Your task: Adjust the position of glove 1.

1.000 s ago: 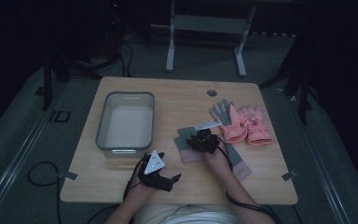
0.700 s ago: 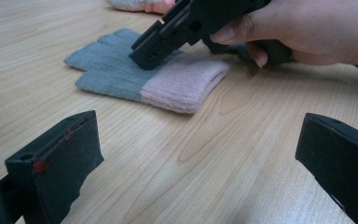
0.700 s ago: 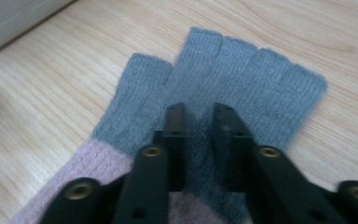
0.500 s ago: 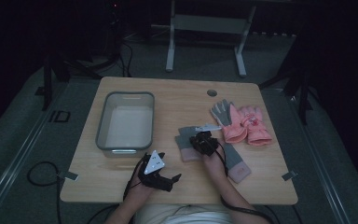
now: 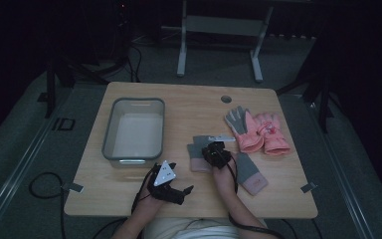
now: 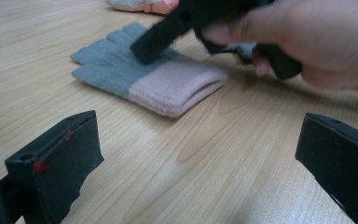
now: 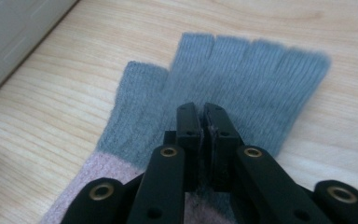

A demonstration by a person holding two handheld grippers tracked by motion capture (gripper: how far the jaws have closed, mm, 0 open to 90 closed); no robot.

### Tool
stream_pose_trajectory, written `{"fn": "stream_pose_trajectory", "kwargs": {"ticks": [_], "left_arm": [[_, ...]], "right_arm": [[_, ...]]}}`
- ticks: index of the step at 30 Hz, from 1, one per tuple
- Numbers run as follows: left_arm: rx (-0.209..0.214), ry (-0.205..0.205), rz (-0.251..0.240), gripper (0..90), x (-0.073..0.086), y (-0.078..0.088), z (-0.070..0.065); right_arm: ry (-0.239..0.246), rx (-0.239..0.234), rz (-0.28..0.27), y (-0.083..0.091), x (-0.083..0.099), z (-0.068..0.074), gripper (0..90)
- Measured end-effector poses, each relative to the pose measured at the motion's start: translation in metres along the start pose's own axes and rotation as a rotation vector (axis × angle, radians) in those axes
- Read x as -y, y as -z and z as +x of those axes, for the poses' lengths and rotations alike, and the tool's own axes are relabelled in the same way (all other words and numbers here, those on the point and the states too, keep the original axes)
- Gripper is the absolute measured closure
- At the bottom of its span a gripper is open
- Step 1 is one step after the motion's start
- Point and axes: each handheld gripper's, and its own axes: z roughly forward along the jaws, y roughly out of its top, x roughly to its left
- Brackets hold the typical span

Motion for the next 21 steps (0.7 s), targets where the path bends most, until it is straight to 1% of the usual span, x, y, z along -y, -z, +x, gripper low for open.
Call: {"fn": "stream_pose_trajectory", "kwargs": {"ticks": [1,3,4,6,8,9,10,11,14,15,17,19,20,21], "left_arm": [[0.001,0.001,0.000,0.0,0.000,0.000,0.000],[0.002,0.002,0.001,0.0,0.000,0.000,0.000],[0.001,0.002,0.002,0.0,0.000,0.000,0.000],[0.000,0.000,0.000,0.0,0.000,0.000,0.000],[0.001,0.002,-0.001,0.0,0.000,0.000,0.000],[0.001,0.004,-0.001,0.0,0.000,0.000,0.000],[0.002,0.005,0.001,0.0,0.000,0.000,0.000],[0.001,0.005,0.000,0.0,0.000,0.000,0.000],[-0.001,0.003,0.001,0.0,0.000,0.000,0.000],[-0.002,0.003,0.000,0.0,0.000,0.000,0.000],[-0.003,0.004,0.000,0.0,0.000,0.000,0.000],[-0.004,0.006,0.001,0.0,0.000,0.000,0.000],[-0.005,0.006,0.002,0.0,0.000,0.000,0.001],[-0.005,0.006,0.002,0.0,0.000,0.000,0.001]], "right_arm": [[-0.006,-0.003,-0.009,0.000,0.001,-0.001,84.5],[-0.008,-0.006,-0.009,0.000,0.001,-0.001,83.4],[-0.006,-0.017,-0.006,0.002,-0.002,-0.002,77.8],[-0.008,-0.033,-0.026,0.009,-0.007,-0.003,76.3],[0.020,-0.033,-0.051,0.018,-0.014,-0.006,75.0],[0.033,-0.045,-0.063,0.023,-0.018,-0.009,73.5],[0.039,-0.049,-0.068,0.028,-0.021,-0.012,73.4],[0.053,-0.042,-0.080,0.033,-0.025,-0.016,73.3],[0.088,-0.068,-0.096,0.048,-0.034,-0.028,70.9],[0.117,-0.076,-0.102,0.054,-0.036,-0.033,69.8],[0.147,-0.108,-0.104,0.063,-0.036,-0.041,69.8],[0.185,-0.136,-0.094,0.072,-0.034,-0.050,69.5],[0.197,-0.157,-0.088,0.076,-0.033,-0.054,69.6],[0.197,-0.157,-0.088,0.076,-0.033,-0.054,69.6]]}}
